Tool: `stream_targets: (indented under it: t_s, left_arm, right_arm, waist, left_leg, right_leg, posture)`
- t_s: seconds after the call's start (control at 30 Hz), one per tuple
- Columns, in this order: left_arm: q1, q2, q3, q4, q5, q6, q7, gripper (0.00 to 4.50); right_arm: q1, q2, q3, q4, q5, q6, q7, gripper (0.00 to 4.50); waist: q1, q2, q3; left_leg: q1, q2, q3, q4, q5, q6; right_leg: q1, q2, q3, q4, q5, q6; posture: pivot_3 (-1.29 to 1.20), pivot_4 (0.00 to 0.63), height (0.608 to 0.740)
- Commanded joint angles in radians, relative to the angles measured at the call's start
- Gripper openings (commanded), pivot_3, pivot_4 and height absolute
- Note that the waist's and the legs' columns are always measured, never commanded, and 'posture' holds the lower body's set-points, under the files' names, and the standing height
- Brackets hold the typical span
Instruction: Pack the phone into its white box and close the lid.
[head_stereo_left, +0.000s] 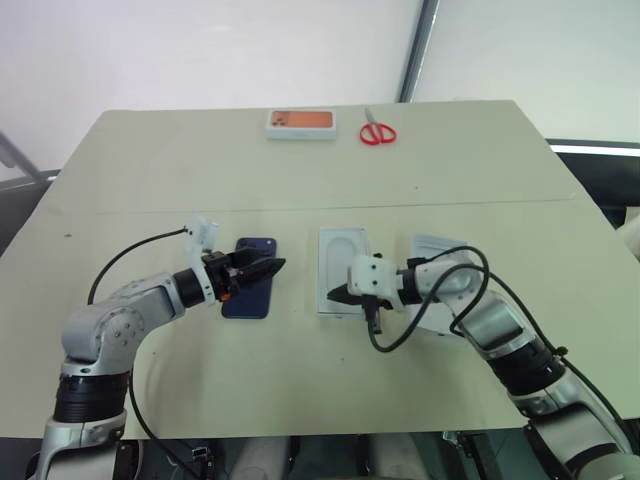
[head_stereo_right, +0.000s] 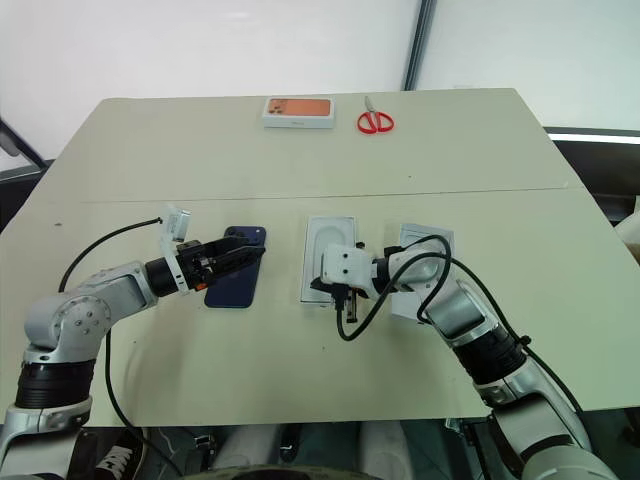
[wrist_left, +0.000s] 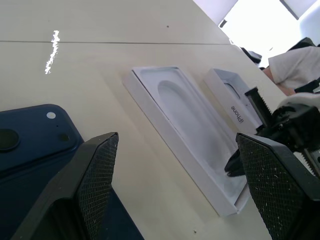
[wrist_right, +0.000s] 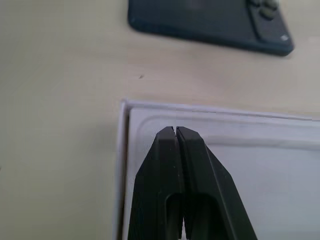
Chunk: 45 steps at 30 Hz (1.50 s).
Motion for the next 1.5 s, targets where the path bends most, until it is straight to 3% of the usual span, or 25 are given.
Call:
stream_targets:
  t_s: [0.03,0.27,0.63,1.0,1.4,1.5]
  left_arm:
    - [-0.01,-0.002,0.012,-0.018,-0.009,0.0,0.001,4.0]
    - [-0.016,-0.006,0.019,-0.017,-0.015,0.012,0.002,4.0]
    - [-0.016,-0.008,0.012,-0.02,-0.004,0.004,0.001,4.0]
    - [-0.011,-0.013,0.016,-0.03,-0.007,0.01,0.009,4.0]
    - [-0.004,-0.014,0.018,-0.033,-0.008,0.007,0.013,4.0]
    - [-0.006,-0.01,0.019,-0.026,-0.005,0.004,0.008,4.0]
  right_arm:
    - [-0.047,0.006,-0.065,-0.024,0.059,0.016,0.001,0.09]
    - [-0.075,-0.026,0.014,0.101,-0.112,-0.168,-0.053,0.09]
    - [-0.043,-0.074,0.074,0.044,-0.113,-0.214,0.079,0.09]
    - [-0.049,-0.082,0.092,0.027,-0.15,-0.225,0.123,0.09]
    - [-0.11,-0.036,0.016,0.096,-0.11,-0.228,0.061,0.09]
    - [-0.136,-0.02,0.024,0.18,-0.174,-0.304,-0.021,0.09]
  waist:
    - [0.0,0.0,0.0]
    - [0.0,0.0,0.0]
    - [0.0,0.0,0.0]
    - [0.0,0.0,0.0]
    - [0.0,0.0,0.0]
    - [0.0,0.0,0.0]
  left_leg:
    - [0.0,0.0,0.0,0.0,0.0,0.0]
    - [0.0,0.0,0.0,0.0,0.0,0.0]
    - [0.0,0.0,0.0,0.0,0.0,0.0]
    - [0.0,0.0,0.0,0.0,0.0,0.0]
    - [0.0,0.0,0.0,0.0,0.0,0.0]
    - [0.0,0.0,0.0,0.0,0.0,0.0]
  right_leg:
    - [0.0,0.0,0.0,0.0,0.0,0.0]
    - [0.0,0.0,0.0,0.0,0.0,0.0]
    - [0.0,0.0,0.0,0.0,0.0,0.0]
    - [0.0,0.0,0.0,0.0,0.0,0.0]
    - [0.0,0.0,0.0,0.0,0.0,0.0]
    - [0.0,0.0,0.0,0.0,0.0,0.0]
  posture:
    - [0.0,0.15,0.74]
    - [0.0,0.15,0.74]
    - [0.0,0.15,0.74]
    - [0.0,0.15,0.74]
    - [0.0,0.15,0.74]
    - [0.0,0.15,0.74]
